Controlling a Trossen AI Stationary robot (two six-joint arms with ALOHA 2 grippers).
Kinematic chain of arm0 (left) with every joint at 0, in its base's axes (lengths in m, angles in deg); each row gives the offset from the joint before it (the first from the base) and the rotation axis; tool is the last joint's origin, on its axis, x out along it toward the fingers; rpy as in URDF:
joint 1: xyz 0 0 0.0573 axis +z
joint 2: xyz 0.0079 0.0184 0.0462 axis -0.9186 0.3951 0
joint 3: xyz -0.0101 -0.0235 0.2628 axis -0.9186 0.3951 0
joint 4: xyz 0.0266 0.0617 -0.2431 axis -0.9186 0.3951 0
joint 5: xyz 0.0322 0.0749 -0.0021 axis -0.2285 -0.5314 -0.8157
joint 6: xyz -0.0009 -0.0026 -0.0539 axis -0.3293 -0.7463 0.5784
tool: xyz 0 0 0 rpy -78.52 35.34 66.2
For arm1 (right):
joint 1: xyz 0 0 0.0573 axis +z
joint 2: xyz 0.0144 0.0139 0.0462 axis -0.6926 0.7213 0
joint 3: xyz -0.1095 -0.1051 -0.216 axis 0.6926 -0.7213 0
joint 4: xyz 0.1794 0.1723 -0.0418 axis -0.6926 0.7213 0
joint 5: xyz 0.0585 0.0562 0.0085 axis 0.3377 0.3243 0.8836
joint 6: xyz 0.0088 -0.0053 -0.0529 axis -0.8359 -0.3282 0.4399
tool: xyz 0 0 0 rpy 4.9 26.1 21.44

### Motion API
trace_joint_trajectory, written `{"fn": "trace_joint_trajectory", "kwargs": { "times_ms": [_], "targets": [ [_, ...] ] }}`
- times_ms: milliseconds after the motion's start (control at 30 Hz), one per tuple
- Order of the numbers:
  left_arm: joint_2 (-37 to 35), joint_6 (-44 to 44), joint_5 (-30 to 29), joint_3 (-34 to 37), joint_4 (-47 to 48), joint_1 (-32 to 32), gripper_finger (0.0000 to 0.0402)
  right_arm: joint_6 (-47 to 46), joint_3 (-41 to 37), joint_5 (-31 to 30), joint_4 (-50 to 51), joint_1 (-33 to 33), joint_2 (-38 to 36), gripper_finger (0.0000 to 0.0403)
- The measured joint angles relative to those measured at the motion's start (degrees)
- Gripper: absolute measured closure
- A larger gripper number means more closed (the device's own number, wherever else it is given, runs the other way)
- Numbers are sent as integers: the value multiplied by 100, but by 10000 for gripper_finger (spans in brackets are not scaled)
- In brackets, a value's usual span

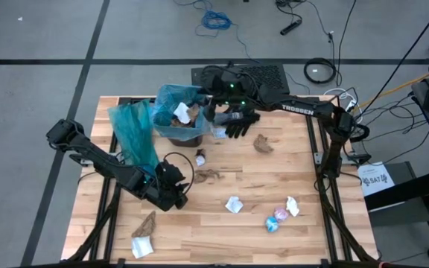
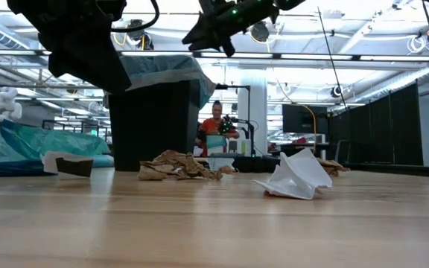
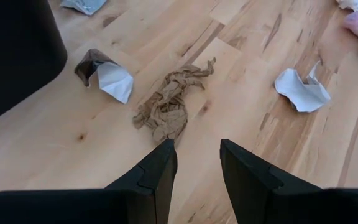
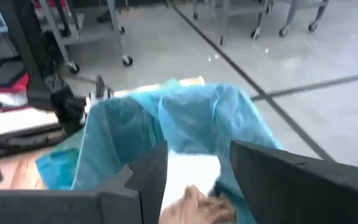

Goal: Place trash/remove bag and relplace
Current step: Put the white cardboard into the trash bin

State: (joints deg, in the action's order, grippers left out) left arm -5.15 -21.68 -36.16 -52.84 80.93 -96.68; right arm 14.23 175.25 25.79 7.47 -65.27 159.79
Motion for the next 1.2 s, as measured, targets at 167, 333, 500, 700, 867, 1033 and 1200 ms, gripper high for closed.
{"fn": "trace_joint_trajectory", "kwargs": {
  "times_ms": [167, 333, 500, 700, 867, 1033, 1200],
  "targets": [
    [0, -28, 107, 0, 89, 0, 272, 68, 2, 0, 801, 1, -99, 243],
    [2, 15, 472, 0, 574, -2, 272, 176, 2, 15, 2032, 25, -335, 252],
    [2, 8, 441, 0, 597, 3, 272, 314, 2, -15, 3290, 210, -472, 258],
    [2, 15, 479, 0, 452, 7, 272, 317, 0, -271, 4211, 609, -533, 261],
    [2, 15, 508, 0, 366, 7, 272, 259, -2, -612, 4786, 1006, -662, 261],
    [2, 18, 512, 0, 379, 6, 272, -43, -4, -1064, 5132, 1496, -982, 261],
    [2, 35, 548, 0, 377, -7, 272, -565, -657, -1825, 5106, 2145, -1722, 261]
  ]
}}
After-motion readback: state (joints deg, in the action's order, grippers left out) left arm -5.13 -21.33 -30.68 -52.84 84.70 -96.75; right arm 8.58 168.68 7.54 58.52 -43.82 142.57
